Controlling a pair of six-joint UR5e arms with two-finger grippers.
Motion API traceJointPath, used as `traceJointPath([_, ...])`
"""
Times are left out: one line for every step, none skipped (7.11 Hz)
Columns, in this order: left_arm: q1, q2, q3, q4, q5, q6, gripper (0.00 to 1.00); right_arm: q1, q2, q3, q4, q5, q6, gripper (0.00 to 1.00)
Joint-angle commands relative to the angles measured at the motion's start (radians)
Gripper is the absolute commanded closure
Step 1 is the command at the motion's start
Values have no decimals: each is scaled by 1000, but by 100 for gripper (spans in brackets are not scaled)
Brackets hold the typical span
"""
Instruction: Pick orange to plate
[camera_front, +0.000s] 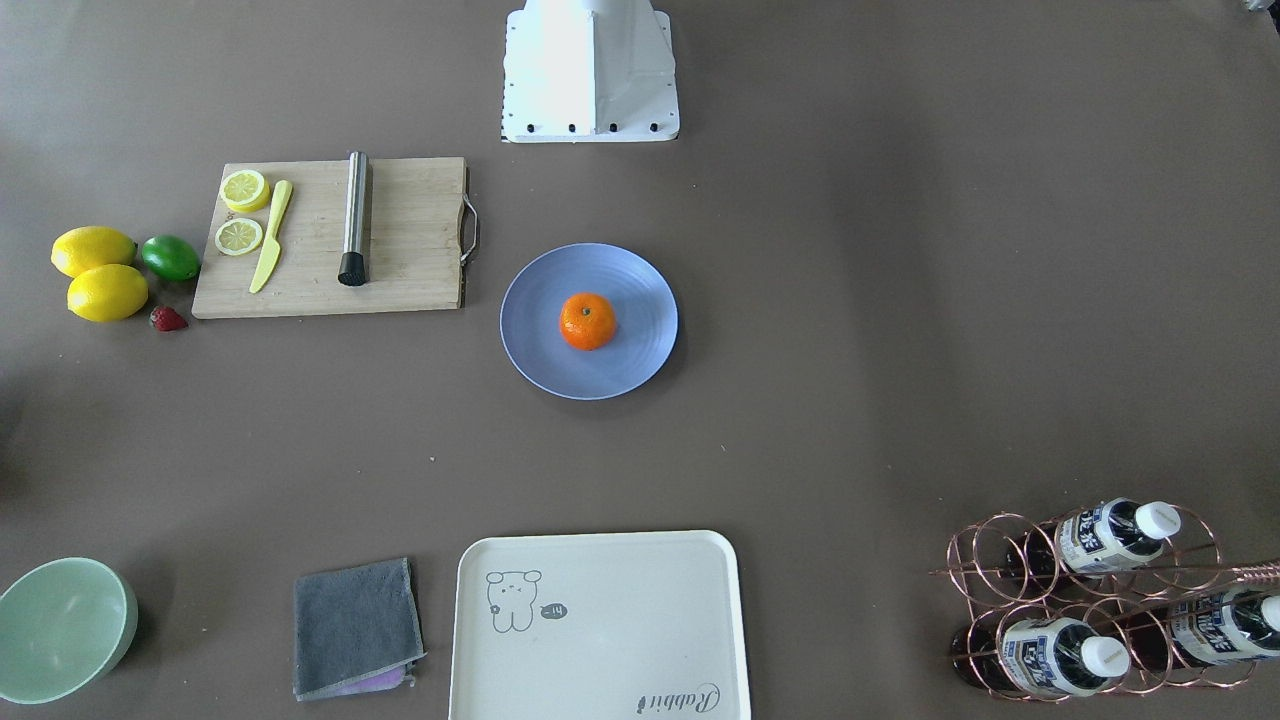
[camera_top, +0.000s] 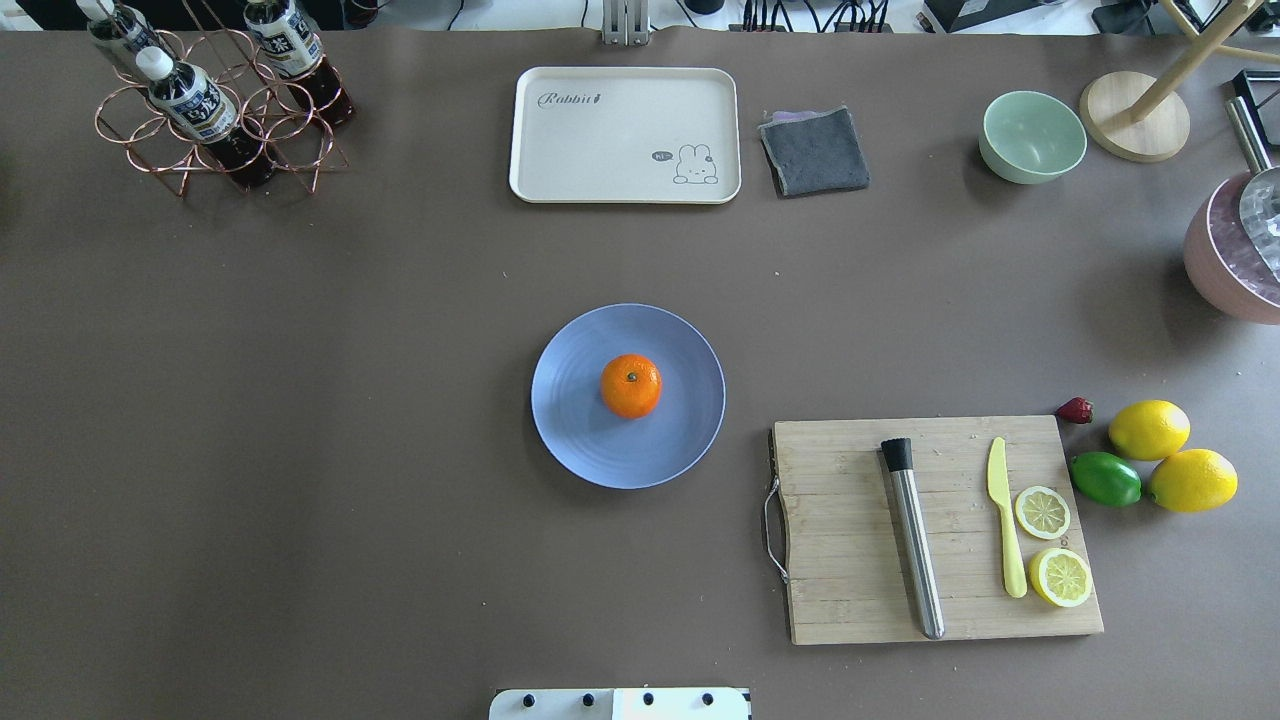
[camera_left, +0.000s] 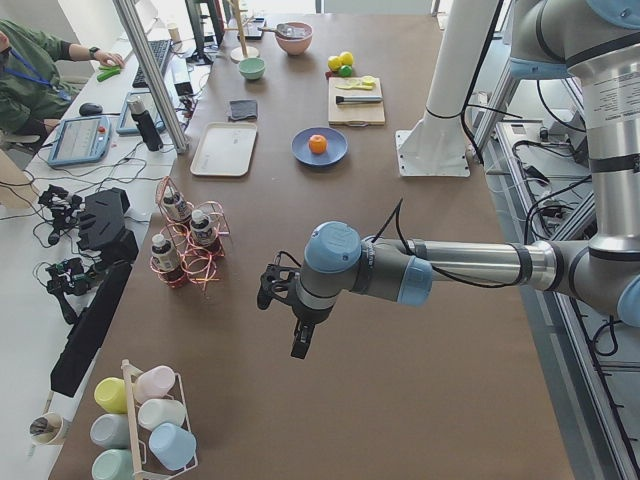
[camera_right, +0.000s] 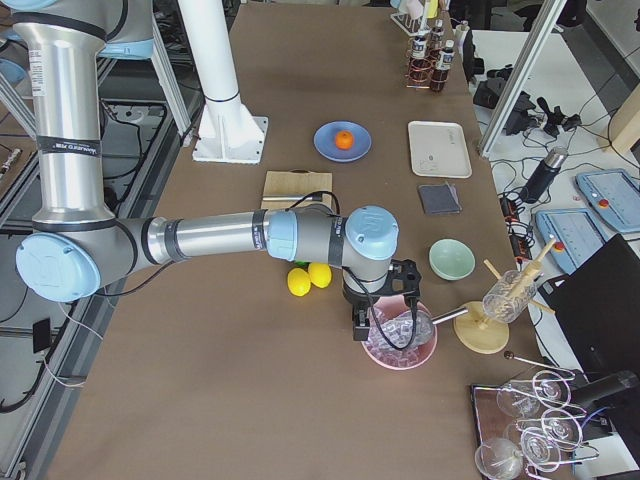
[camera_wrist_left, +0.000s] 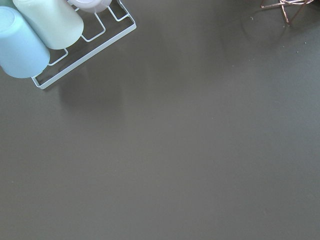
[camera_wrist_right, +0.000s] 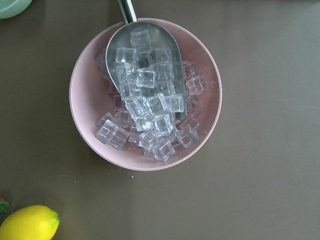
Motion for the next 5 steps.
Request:
traceJointPath([-1, -3, 1, 1, -1, -1, 2, 0, 0, 1, 12, 0, 12, 0])
traceJointPath([-1, -2, 1, 1, -1, -1, 2, 0, -7, 1, 33, 1, 10, 0])
traceJointPath([-1, -6, 4, 1, -1, -1, 2, 0, -15, -2, 59, 3, 12, 0])
traceJointPath([-1, -8, 4, 1, -1, -1, 2, 0, -15, -6, 59, 3, 12, 0])
traceJointPath([-1, -8, 2, 1, -1, -1, 2, 0, -15, -6, 59, 1, 13, 0])
